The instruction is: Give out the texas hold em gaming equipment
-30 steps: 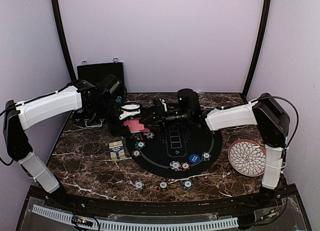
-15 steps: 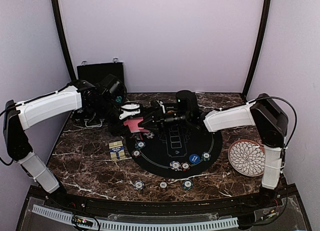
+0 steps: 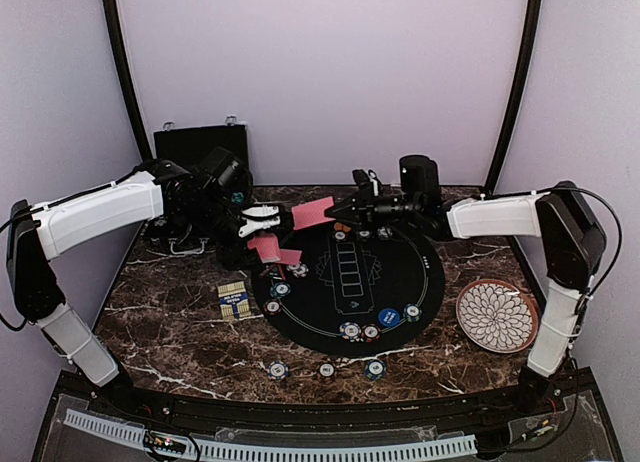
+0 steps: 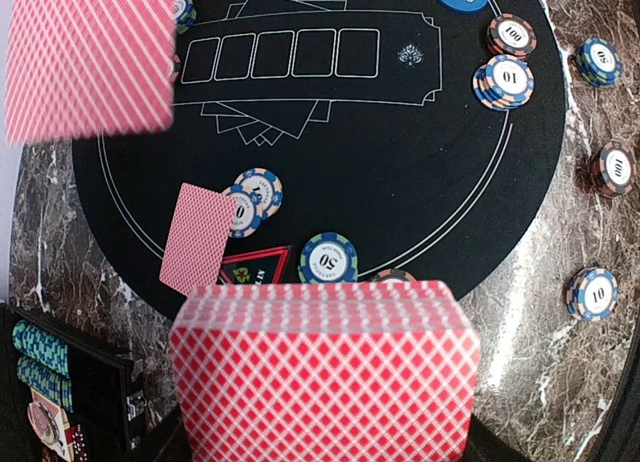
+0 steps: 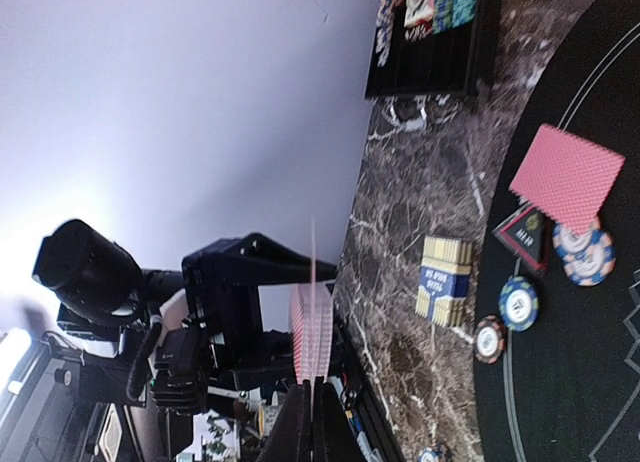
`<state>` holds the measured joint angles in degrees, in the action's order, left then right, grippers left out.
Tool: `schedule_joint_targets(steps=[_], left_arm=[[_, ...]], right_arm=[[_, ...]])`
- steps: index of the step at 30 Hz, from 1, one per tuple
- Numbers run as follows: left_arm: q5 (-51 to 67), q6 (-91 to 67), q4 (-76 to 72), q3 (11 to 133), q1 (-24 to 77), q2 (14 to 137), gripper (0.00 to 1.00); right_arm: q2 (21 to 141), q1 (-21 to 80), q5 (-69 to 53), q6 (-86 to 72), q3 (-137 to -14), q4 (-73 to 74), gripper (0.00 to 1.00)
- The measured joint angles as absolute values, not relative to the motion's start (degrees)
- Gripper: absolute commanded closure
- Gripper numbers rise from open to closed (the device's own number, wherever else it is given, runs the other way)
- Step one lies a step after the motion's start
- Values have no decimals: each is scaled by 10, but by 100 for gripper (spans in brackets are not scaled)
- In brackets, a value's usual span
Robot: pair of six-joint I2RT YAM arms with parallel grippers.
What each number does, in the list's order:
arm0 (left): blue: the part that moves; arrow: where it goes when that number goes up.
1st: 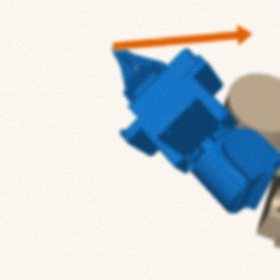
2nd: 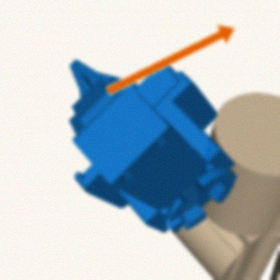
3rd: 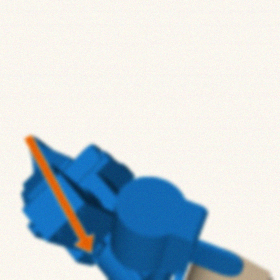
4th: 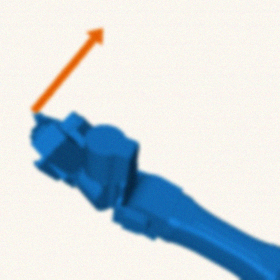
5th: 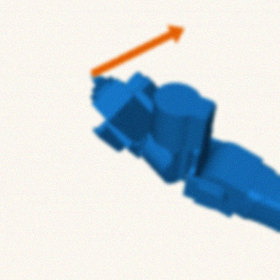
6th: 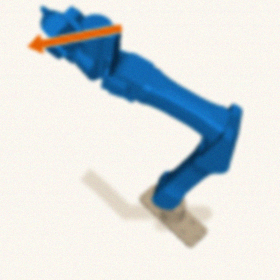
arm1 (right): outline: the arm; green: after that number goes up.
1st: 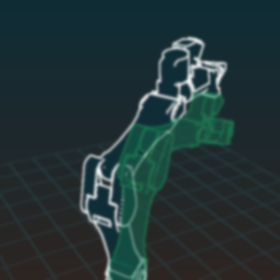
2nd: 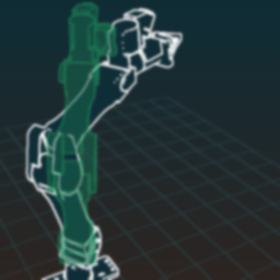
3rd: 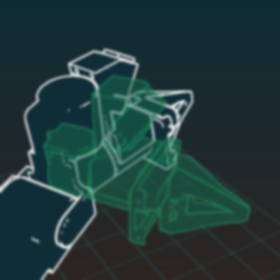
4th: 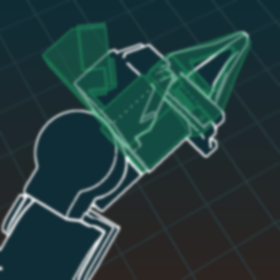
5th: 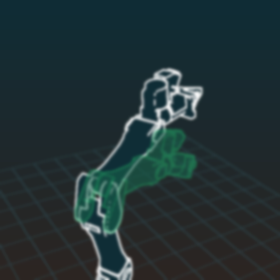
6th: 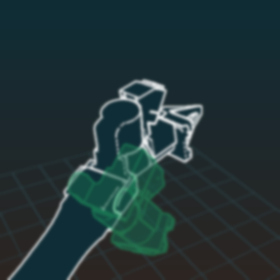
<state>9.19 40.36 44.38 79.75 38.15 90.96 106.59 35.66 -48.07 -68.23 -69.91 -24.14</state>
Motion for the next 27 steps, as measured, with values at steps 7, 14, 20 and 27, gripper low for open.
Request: schedule_joint_targets(steps=[7,14,20,27], left_arm=[[92,404,444,797,382,910,100],[92,404,444,797,382,910,100],[94,403,444,796,382,909,100],[96,403,445,790,382,909,100]], right_arm=[[1066,263,-455,-600,-718,-133,100],[1162,222,-403,-512,-846,-16,100],[1254,220,-360,-465,-940,53,100],[1325,220,-342,-453,-1000,79,100]])
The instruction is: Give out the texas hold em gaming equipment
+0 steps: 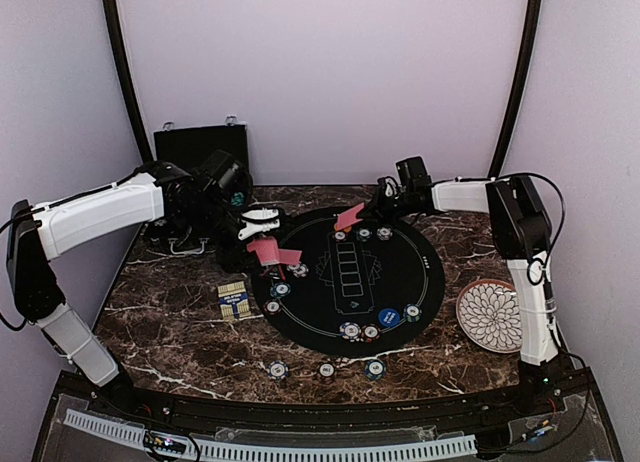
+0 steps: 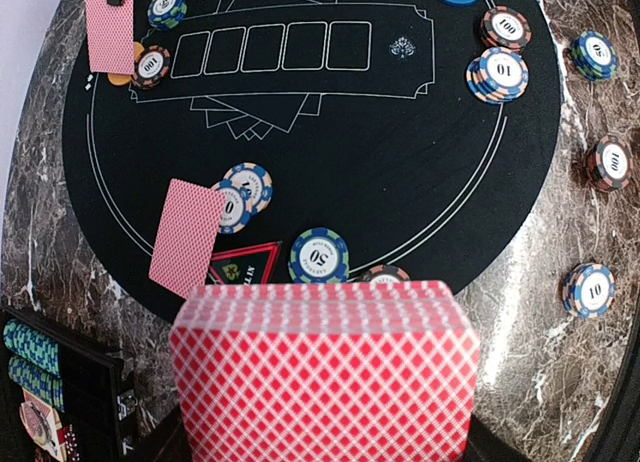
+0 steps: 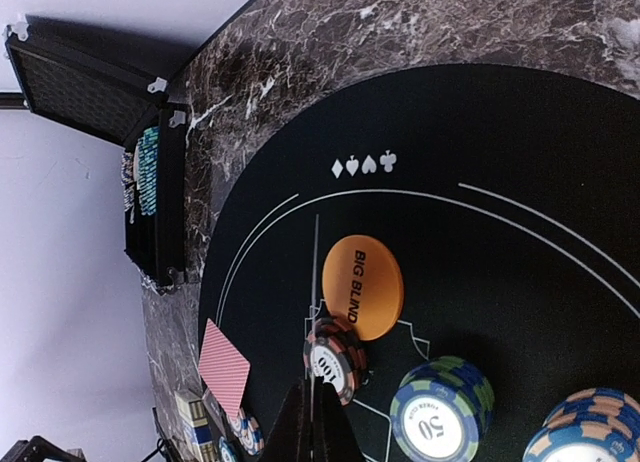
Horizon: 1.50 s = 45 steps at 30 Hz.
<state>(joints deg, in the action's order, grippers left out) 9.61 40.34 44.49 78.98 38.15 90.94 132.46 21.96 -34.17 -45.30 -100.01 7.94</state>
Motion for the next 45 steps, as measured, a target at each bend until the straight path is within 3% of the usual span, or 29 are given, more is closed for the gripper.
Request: schedule_joint_targets(steps=[2,6,9,22,31,37,45], left_arm=[[96,403,445,787,382,909,100],[100,403,446,787,382,909,100],[102,403,446,787,382,909,100],[103,403,447,783,382,907,100],[105,403,447,783,382,907,100],[105,403,447,783,382,907,100],[107,403,447,783,382,907,100]], right_arm=[[1333,220,-339,-453,-1009,82,100],[1341,220,-329,-451,-1028,96,69],[1347,220,-319,-437,-1047,112,59],[1331,220,-260,-397,-1055,183,39],[1249,230,-210,-370,-1048,204,27],[1158,268,-223,-371,-962,169,19],[1054,344,-270,-421,-794,79,17]])
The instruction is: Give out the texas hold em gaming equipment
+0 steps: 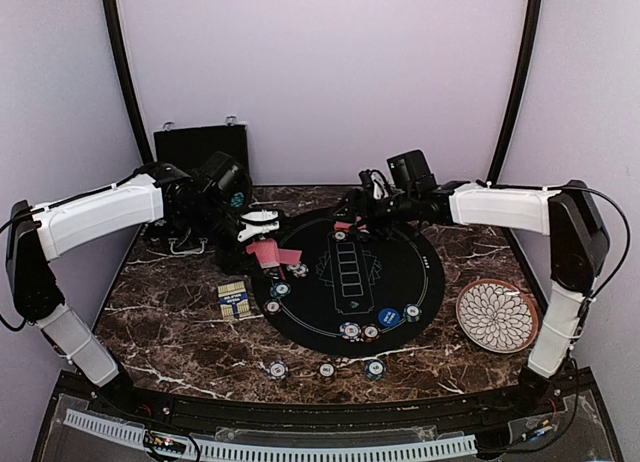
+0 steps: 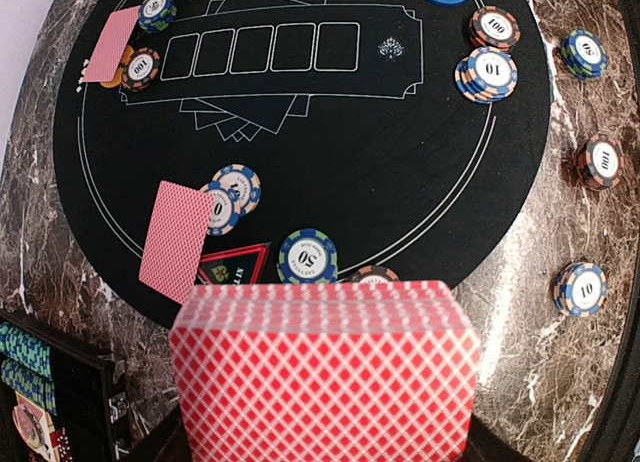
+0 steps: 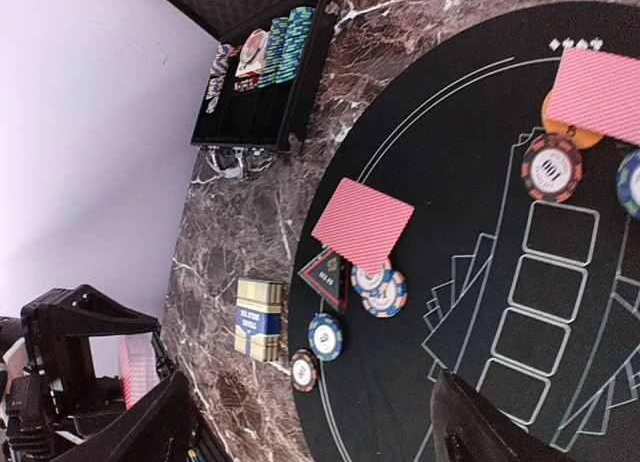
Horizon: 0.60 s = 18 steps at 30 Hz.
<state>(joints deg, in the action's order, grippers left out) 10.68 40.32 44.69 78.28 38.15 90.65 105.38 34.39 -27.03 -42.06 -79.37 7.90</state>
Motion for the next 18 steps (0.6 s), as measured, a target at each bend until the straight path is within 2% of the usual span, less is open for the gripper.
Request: schedule_joint_targets(steps=[7,18], left_arm=[[107,402,447,784,382,907,100],[115,392,447,797,382,907,100]], right_arm=[[1037,411,-300,-482,-727,-4,17],[1062,493,-343,-577,-720,-137,17]])
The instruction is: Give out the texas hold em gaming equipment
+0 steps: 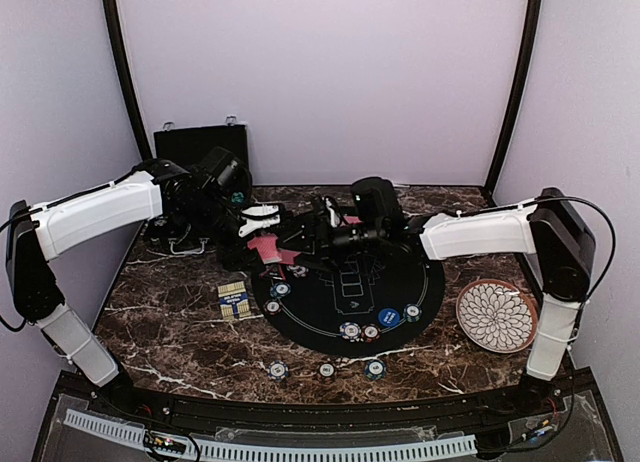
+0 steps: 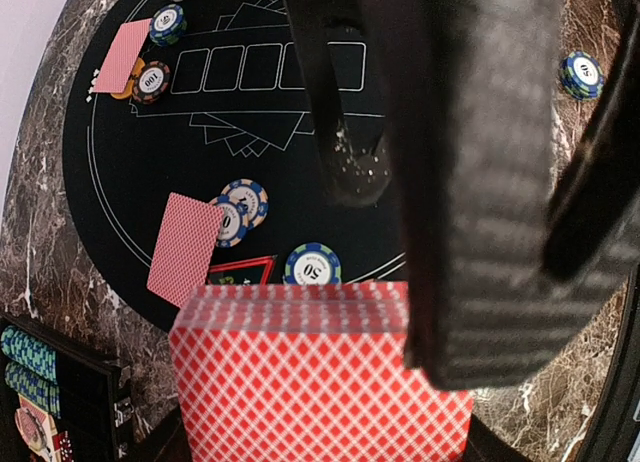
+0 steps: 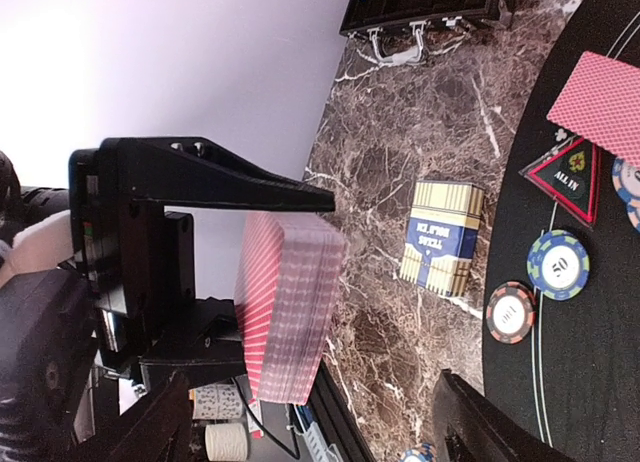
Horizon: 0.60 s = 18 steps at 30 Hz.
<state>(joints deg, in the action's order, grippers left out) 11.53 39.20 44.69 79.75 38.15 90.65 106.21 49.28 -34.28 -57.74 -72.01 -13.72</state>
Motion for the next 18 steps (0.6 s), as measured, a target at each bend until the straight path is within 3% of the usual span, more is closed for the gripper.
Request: schedule_joint_targets(steps=[18], left_arm=[[121,388,447,798,382,907,100]], right_arm=[[1130,504,-392,-653,-745,-226,18]])
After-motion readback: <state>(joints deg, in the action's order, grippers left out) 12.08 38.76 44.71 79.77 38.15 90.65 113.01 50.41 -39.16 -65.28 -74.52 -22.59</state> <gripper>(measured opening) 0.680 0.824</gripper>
